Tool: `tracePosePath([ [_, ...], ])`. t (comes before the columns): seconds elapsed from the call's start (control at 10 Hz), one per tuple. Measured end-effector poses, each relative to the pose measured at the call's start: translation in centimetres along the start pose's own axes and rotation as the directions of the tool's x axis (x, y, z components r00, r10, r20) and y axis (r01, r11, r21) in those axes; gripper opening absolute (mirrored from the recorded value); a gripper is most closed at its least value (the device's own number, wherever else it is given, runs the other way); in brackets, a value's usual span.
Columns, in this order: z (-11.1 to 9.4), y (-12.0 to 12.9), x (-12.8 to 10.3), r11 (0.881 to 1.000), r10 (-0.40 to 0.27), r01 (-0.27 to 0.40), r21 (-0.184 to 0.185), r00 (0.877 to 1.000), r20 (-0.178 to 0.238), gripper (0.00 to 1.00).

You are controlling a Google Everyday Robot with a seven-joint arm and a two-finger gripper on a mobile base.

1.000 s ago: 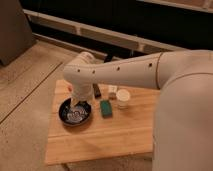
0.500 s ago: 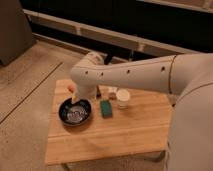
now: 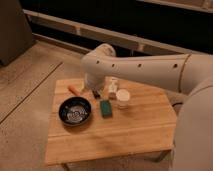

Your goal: Place the bottle in the ceramic bowl

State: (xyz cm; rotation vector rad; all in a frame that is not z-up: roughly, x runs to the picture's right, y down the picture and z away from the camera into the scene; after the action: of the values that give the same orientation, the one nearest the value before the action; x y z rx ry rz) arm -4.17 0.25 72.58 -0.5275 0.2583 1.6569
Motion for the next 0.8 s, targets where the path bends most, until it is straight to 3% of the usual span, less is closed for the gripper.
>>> tracePosePath([
  [0.3, 1.2, -3.5, -3.5, 0.999, 0.039, -0.039, -0.020, 0.999, -0.009, 0.65],
  [0.8, 1.3, -3.5, -3.6, 0.999, 0.039, -0.040, -0.023, 0.999, -0.011, 0.65],
])
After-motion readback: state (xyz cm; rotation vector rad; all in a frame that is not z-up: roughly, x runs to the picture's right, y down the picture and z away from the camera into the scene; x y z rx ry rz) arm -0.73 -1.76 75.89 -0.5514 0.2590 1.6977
